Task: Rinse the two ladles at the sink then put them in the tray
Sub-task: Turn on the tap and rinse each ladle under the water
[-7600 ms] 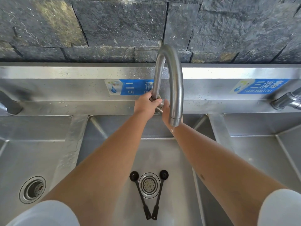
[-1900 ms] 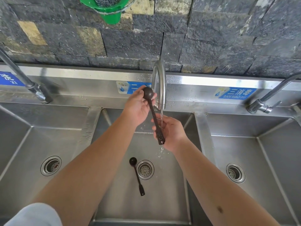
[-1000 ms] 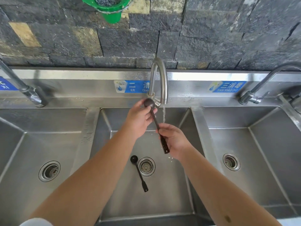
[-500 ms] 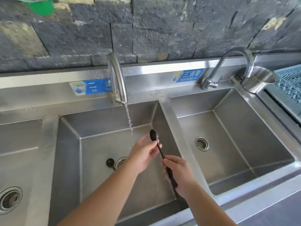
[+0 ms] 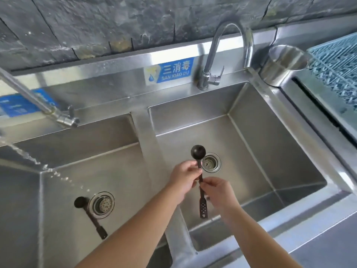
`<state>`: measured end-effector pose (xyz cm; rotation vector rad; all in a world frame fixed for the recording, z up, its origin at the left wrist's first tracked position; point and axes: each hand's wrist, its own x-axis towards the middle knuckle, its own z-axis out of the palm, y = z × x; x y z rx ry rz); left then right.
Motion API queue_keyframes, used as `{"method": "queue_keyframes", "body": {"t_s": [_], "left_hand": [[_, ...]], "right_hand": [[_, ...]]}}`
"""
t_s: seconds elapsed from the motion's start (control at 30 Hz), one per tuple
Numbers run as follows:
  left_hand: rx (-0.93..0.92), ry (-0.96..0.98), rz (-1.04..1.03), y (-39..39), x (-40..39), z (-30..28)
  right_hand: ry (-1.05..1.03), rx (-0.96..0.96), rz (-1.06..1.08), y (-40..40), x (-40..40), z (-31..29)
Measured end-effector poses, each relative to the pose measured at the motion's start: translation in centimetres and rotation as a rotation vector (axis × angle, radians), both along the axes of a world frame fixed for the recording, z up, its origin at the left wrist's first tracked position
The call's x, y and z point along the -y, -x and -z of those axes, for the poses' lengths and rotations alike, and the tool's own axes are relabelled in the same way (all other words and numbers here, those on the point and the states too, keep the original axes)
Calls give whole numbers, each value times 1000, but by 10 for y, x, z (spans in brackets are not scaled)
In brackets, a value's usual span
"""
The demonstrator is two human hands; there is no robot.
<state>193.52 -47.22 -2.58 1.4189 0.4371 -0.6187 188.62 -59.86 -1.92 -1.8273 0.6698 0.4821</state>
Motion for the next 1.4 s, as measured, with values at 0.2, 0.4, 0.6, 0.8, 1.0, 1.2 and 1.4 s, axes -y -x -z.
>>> {"method": "queue_keyframes", "body": {"t_s": [0.2,0.4,0.6,0.8,1.0,1.2,1.4], "left_hand": [[-98,-116,42,-21,74,73],[-105,-408,317,-21,95,159],[-194,-471,370,-10,102,211],[-132,-690,383,-15,107,216],[-153,-659,407,-20,108,198],[189,-714,446,-42,75,93],[593,-1026,453,-24,-52,-11]], "right_hand": [[106,-172,-42,-42,67,70],[130,-361,-92,-56,84,152],[303,-398,-445,-59,83,201],[398,-403,-461,-65,78,224],[476,-394,-527,-66,78,198],[466,-139,-381,-72,48,85],[556,220,-651,-68,-43,-21]]}}
